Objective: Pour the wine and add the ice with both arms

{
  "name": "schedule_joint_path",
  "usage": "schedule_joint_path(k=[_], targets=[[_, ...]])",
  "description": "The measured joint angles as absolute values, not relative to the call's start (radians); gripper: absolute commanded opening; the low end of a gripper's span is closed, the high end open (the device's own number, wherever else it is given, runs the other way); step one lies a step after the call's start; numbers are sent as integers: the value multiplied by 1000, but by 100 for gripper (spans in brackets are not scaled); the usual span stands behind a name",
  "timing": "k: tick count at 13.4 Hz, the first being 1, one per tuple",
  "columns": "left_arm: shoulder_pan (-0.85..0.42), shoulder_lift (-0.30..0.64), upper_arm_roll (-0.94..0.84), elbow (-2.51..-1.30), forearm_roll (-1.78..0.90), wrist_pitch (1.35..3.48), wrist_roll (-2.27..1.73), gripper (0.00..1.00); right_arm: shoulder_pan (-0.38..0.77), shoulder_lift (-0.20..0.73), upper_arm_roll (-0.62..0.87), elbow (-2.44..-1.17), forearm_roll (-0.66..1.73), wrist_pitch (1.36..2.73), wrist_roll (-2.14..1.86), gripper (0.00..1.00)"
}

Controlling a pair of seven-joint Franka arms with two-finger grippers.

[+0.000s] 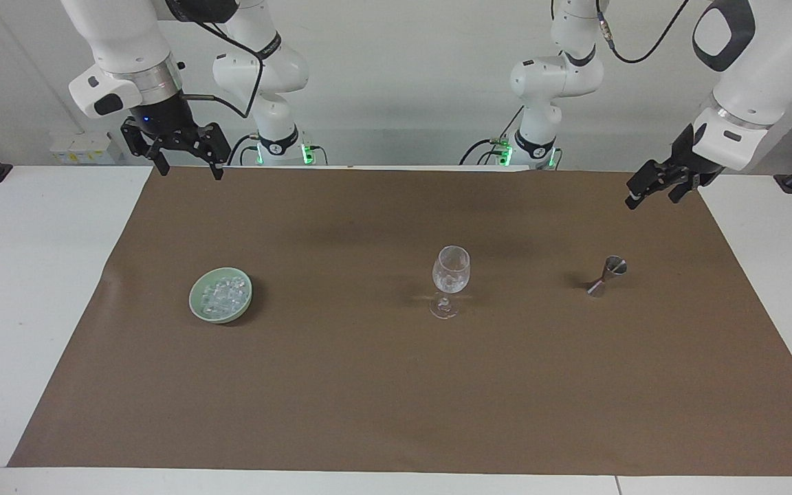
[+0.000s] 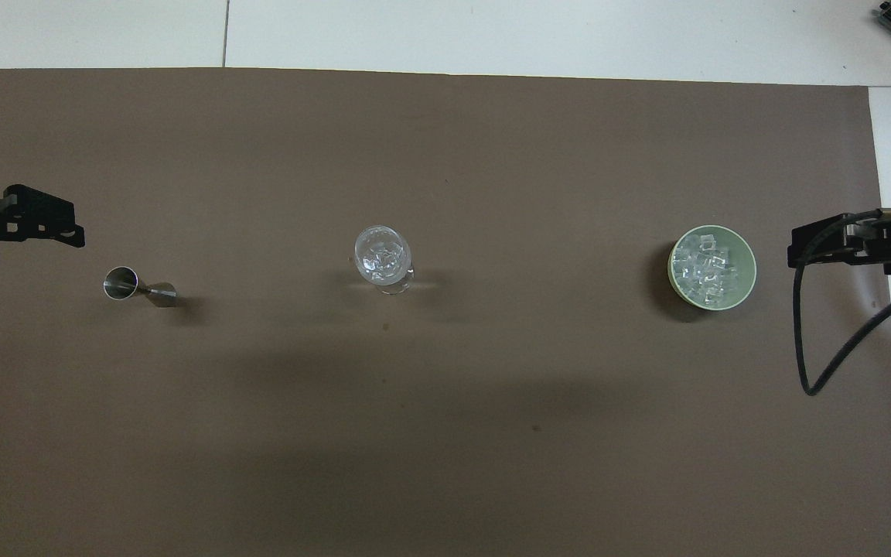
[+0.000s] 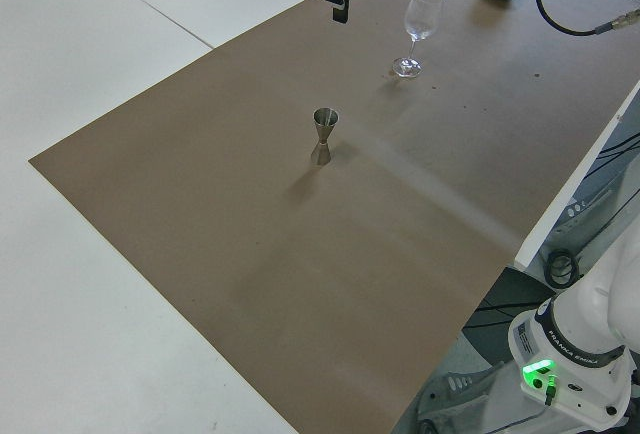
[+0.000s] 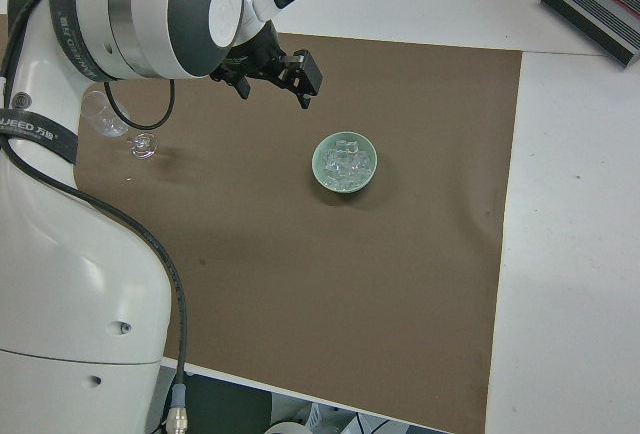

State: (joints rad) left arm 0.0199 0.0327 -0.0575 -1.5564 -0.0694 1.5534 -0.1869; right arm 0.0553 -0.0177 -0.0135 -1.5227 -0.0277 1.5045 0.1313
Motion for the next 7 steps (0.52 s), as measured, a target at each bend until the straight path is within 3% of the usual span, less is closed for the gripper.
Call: schedule_joint_path(k=[7], targets=[[17,33,-55,-1555,-65,1550,-112,100,60,-18,-13,-1523,-27,1513,131,100]])
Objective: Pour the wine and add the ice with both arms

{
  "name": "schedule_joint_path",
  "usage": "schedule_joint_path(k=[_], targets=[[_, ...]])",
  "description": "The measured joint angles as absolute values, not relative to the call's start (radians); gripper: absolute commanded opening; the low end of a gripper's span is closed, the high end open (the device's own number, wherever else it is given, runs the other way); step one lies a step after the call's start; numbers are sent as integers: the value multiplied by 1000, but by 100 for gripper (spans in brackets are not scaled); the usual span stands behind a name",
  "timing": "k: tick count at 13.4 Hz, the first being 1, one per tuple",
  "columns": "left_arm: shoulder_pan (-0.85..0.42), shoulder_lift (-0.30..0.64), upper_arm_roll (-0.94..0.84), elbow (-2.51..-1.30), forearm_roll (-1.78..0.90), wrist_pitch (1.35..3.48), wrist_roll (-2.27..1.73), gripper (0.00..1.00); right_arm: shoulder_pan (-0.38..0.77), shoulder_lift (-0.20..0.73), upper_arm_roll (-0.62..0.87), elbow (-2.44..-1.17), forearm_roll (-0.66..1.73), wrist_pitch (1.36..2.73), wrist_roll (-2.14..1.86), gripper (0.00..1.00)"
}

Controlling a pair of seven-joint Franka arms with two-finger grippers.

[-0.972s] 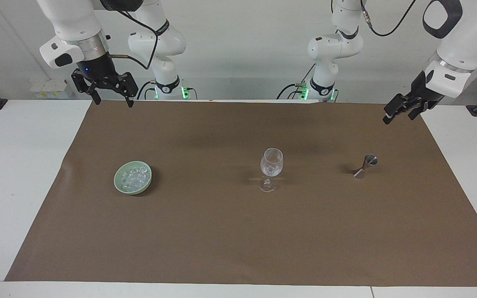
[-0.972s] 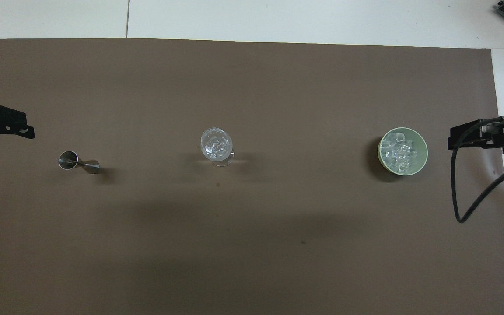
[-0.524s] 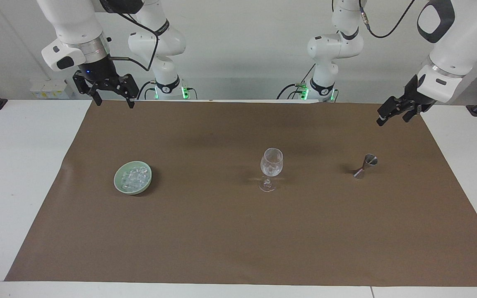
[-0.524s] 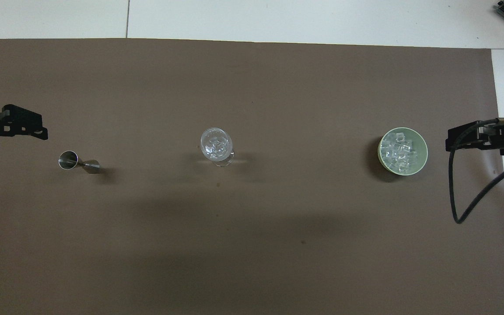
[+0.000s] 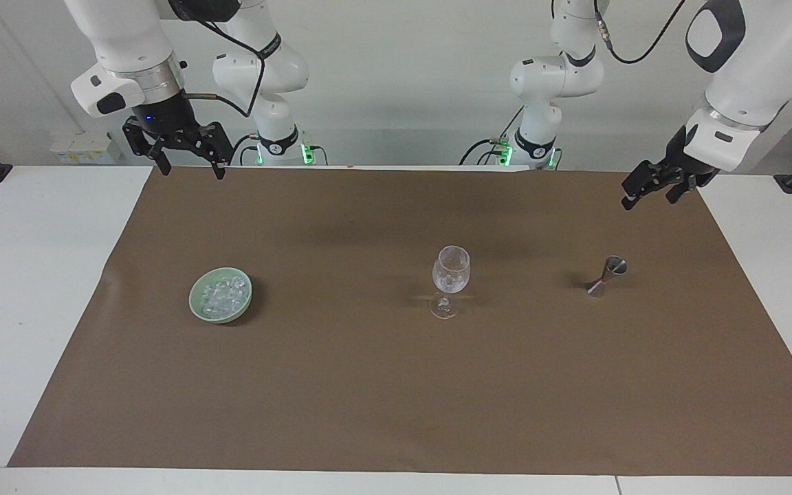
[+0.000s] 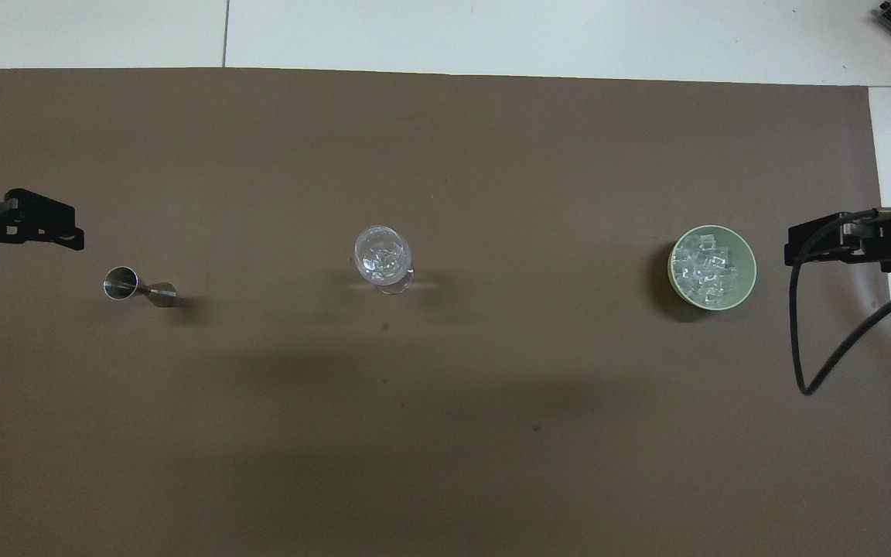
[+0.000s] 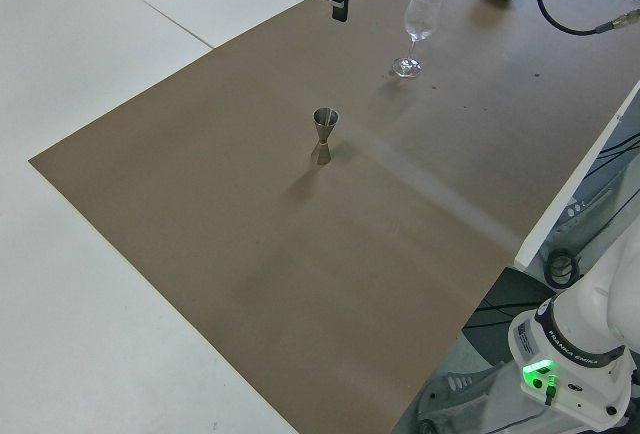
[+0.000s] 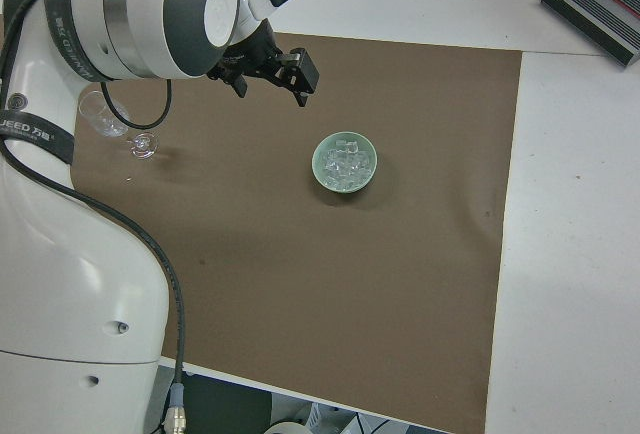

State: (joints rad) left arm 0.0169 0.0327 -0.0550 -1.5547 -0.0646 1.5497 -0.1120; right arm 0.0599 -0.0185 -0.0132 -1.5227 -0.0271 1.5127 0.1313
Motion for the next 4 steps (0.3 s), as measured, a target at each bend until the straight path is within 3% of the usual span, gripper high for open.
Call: schedule_joint_path(k=[4], targets=[[17,33,-55,-1555,-65,1542,-60,100,60,-18,-13,-1523,-27,1513,131,100]])
